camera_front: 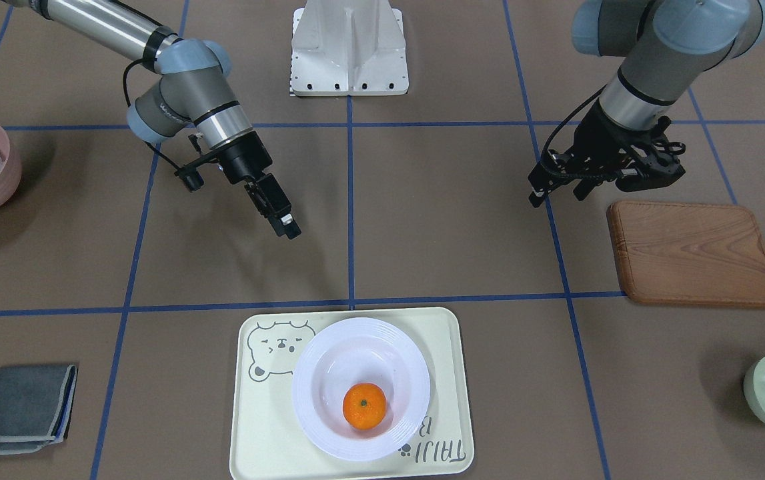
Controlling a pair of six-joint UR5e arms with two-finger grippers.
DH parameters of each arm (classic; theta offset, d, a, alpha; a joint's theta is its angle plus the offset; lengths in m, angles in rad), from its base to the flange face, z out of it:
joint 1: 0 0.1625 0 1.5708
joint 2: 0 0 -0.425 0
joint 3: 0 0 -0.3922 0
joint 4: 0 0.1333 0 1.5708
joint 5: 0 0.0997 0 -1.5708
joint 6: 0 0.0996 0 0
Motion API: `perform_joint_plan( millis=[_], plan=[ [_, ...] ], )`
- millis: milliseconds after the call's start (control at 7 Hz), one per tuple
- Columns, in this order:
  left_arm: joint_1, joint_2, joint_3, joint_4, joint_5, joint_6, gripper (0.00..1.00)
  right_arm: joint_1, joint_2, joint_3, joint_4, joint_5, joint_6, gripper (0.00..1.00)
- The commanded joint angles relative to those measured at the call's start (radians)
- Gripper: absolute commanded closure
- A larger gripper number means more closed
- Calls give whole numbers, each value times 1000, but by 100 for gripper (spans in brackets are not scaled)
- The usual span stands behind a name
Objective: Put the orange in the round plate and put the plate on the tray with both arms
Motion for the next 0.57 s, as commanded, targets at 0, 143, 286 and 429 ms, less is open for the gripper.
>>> perform_joint_plan(
  millis=[0,143,286,429],
  plan=[
    [-7,35,-1,-1,3,98,9,270,-40,-17,-16,456,-324,0],
    [-25,66,-1,-2,4,182,9,431,-52,-61,-39,702,-462,0],
    [-53,92,-1,-2,4,276,9,550,-53,-80,-121,847,-628,0],
    [-97,124,-2,-2,-6,351,9,619,-54,-74,-274,910,-868,0]
  ],
)
